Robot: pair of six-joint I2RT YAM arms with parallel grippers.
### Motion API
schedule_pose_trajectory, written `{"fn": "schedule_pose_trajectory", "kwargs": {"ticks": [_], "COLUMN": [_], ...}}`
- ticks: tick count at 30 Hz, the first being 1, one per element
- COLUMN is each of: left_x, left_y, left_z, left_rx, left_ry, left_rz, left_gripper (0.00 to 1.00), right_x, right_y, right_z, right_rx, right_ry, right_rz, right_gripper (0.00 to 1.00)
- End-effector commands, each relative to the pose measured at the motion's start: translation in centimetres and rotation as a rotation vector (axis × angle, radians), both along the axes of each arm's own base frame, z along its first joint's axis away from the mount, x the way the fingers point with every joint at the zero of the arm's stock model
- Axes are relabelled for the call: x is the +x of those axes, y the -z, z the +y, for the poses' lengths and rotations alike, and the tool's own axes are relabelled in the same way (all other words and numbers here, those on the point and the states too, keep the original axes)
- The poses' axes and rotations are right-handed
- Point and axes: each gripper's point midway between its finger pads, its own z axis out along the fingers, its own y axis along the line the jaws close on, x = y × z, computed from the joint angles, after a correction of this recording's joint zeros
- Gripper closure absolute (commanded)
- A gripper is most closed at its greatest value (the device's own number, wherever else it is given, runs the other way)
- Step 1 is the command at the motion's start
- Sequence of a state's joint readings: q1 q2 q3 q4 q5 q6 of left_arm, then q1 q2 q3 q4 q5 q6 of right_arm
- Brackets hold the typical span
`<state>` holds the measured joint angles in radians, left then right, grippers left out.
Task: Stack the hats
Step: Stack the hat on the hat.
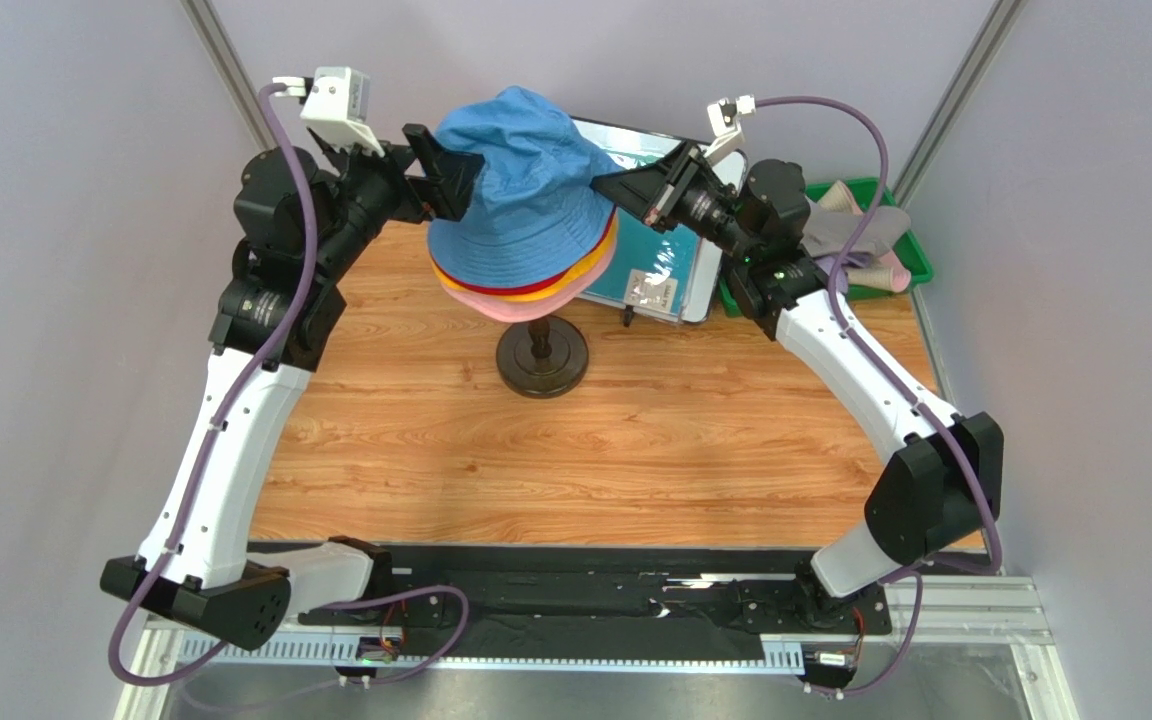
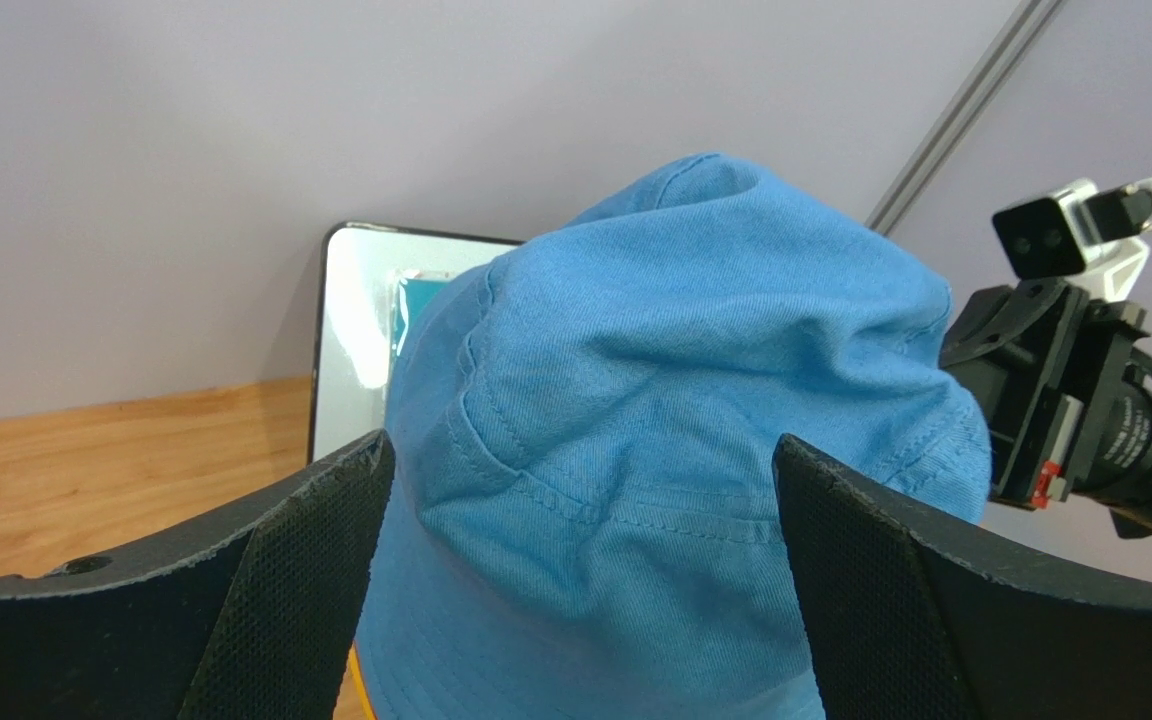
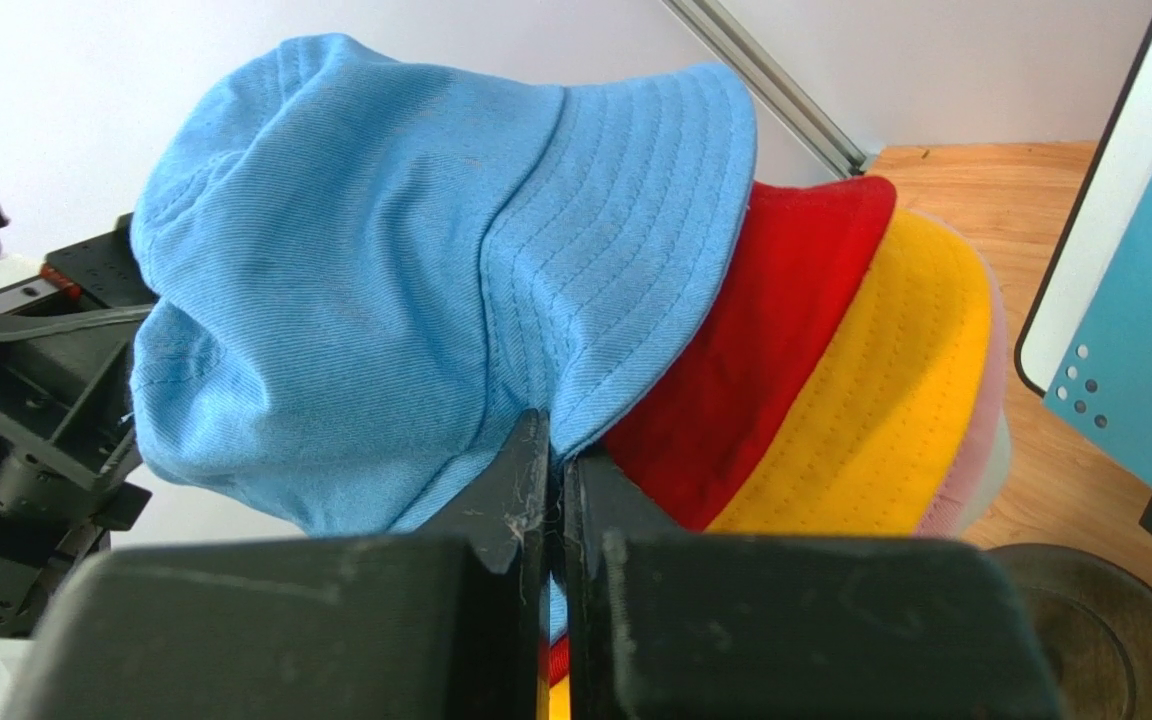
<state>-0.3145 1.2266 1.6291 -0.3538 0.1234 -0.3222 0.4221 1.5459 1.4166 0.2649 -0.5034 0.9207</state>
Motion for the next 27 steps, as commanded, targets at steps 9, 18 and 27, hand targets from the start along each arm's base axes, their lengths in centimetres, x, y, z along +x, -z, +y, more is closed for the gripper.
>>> {"fn": "schedule_pose_trajectory", "kwargs": {"ticks": [9, 18, 27], "left_x": [0.4, -0.2, -2.1], "left_y": [0.9, 2.7, 1.1], "left_z": [-0.5, -0.1, 0.1], "left_rx": [0.003, -0.001, -0.013], "left_ry": [0.014, -0.001, 0.024], "left_rz": [-0.007, 0.012, -0.003], "left_gripper": [0.01, 0.00, 0.00], "right_x": [0.1, -0.9, -2.2], "right_y": [12.3, 14.6, 12.3], "right_z": [-0.2, -1.2, -1.2], "right_rx": [-0.187, -0.241, -0.277], "right_ry": [0.017, 0.045, 0.003], "right_rz": [0.294, 0.324, 0.279], "right_gripper": [1.00, 1.00, 0.98]}}
